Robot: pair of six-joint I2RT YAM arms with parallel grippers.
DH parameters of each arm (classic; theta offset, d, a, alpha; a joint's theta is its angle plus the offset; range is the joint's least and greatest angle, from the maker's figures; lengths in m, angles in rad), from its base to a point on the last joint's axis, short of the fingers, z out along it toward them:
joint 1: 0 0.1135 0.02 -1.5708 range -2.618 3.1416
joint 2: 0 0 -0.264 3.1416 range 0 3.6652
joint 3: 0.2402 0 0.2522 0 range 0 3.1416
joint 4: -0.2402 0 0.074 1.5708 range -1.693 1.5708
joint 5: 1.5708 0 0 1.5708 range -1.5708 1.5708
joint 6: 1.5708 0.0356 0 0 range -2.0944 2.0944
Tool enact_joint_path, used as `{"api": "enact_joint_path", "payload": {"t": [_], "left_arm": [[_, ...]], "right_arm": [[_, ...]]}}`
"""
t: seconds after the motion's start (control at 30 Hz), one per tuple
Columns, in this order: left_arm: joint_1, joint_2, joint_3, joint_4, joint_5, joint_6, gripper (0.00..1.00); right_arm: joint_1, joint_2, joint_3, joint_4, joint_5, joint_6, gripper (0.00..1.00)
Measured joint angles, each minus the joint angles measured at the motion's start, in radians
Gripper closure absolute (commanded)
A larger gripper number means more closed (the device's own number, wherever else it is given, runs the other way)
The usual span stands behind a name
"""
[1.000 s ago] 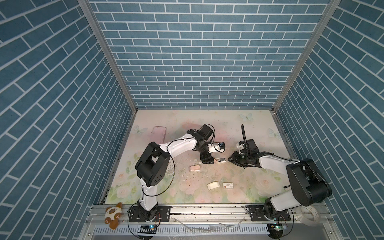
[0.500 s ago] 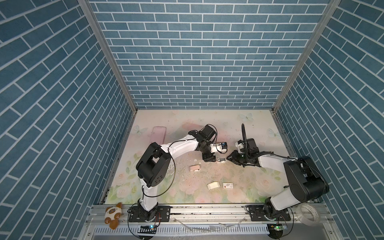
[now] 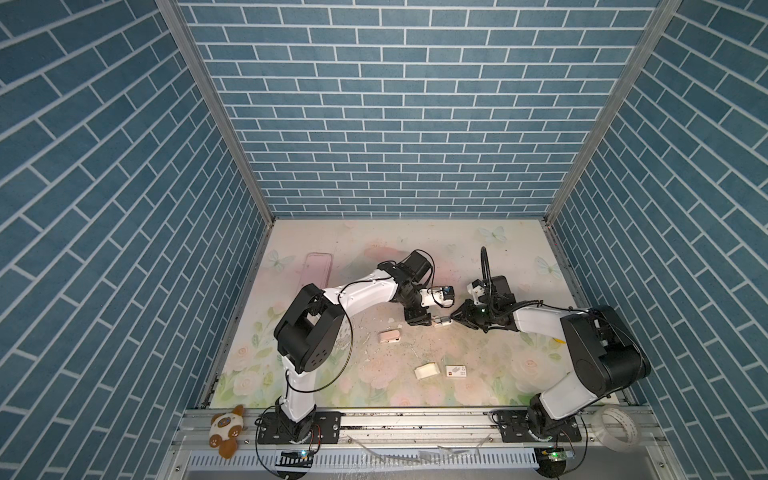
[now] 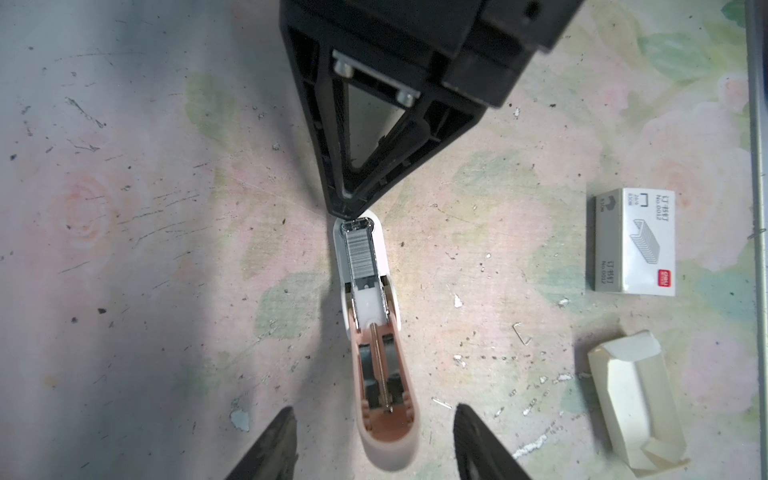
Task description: Load the staples into the stapler
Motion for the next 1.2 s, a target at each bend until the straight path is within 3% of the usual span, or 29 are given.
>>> {"api": "enact_joint_path", "payload": {"t": [0.6,1.2], "left_arm": [[0.0,0.006,0.0,-0.018,0.023,0.0,0.43],[0.0,0.006,-0.034,-0.034,0.035,0.007,0.46]], "right_arm": [[-0.003,0.035,0.012,0.012,-0.042,0.0,0.91],[0.023,0.078,0.053,0.018,-0.058,-0.003,0.92]]}}
